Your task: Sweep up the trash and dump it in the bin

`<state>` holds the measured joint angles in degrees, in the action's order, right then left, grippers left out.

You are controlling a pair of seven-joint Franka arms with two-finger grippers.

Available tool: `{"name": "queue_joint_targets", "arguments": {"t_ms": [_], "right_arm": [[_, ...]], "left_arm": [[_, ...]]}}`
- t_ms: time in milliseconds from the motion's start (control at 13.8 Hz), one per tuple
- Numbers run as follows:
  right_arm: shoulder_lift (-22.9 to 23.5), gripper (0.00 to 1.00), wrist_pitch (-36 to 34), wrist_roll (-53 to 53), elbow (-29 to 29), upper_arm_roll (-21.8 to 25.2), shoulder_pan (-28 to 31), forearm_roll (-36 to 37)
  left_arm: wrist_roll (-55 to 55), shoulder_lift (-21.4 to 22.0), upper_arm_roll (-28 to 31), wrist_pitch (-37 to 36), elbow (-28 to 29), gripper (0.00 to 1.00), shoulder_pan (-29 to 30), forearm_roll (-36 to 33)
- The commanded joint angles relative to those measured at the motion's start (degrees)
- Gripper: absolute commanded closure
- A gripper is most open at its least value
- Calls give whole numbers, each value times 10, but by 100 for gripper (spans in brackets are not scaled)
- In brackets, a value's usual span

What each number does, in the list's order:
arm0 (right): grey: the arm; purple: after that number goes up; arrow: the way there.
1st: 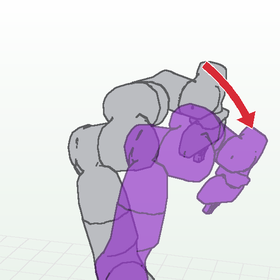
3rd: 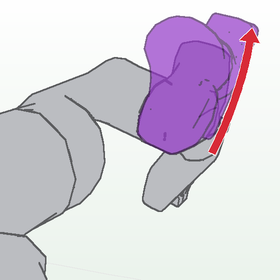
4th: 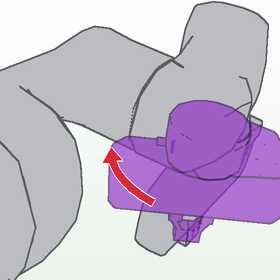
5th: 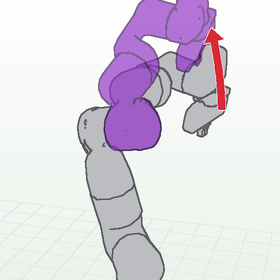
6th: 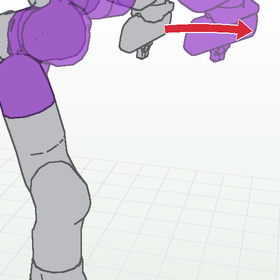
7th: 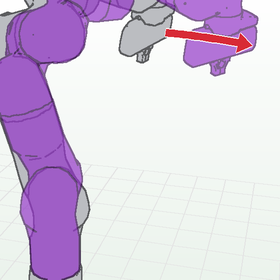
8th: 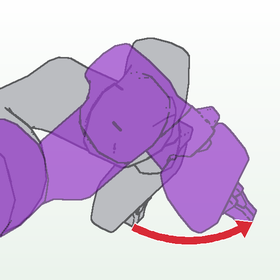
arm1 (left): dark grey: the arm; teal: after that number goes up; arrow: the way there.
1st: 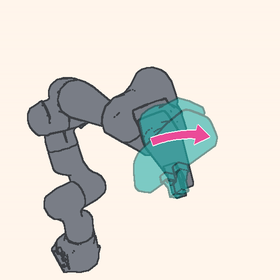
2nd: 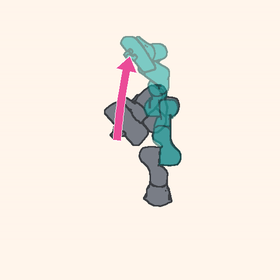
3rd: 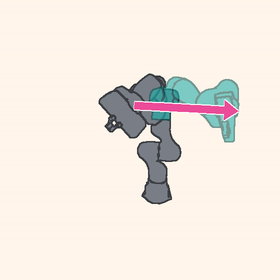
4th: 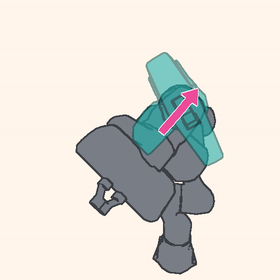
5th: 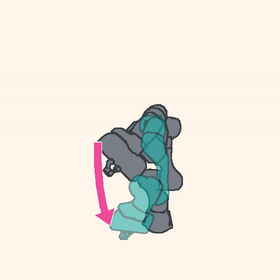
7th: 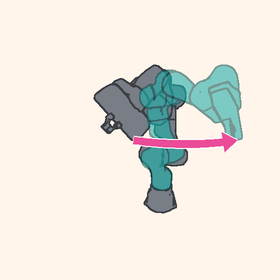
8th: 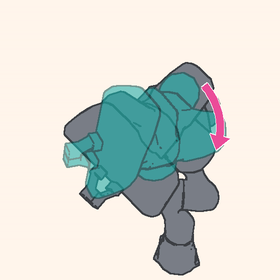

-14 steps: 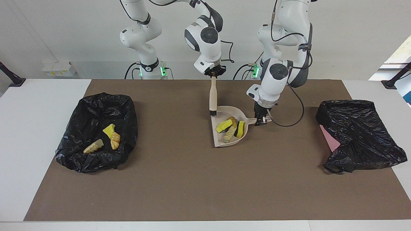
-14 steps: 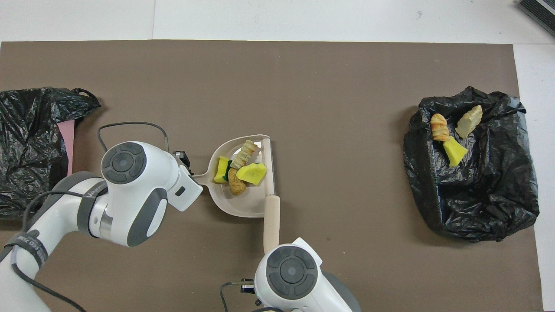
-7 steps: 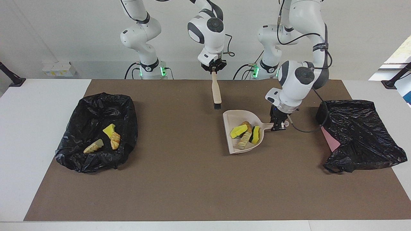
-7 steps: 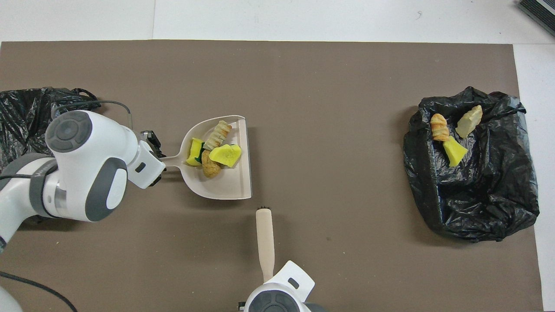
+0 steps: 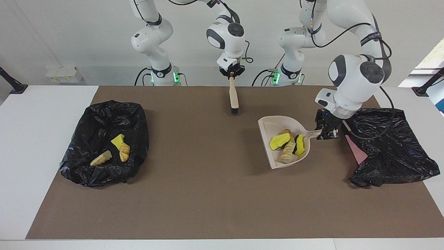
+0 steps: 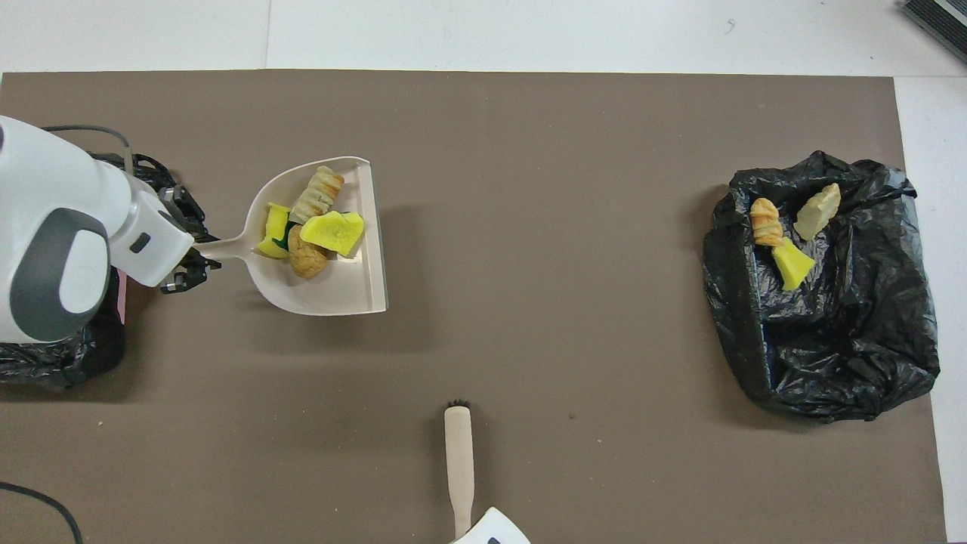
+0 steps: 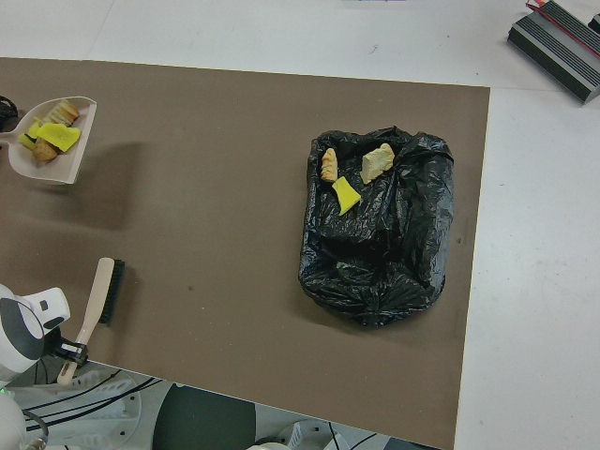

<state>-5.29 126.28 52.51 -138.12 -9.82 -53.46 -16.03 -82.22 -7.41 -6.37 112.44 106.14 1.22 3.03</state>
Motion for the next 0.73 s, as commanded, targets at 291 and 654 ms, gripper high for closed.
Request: {"name": "queue_joint_targets", "arguments": {"t_ms": [291,654], "right_arm": [[7,100,34,-27,-15,-2,7,-28],[9,86,34,-46,-16,-1,12,-37]], "left_arm": [[-157,-11,-2,-42,-45,100,149,7],[-239,-33,1,-58,-105,100,236,-3]]}}
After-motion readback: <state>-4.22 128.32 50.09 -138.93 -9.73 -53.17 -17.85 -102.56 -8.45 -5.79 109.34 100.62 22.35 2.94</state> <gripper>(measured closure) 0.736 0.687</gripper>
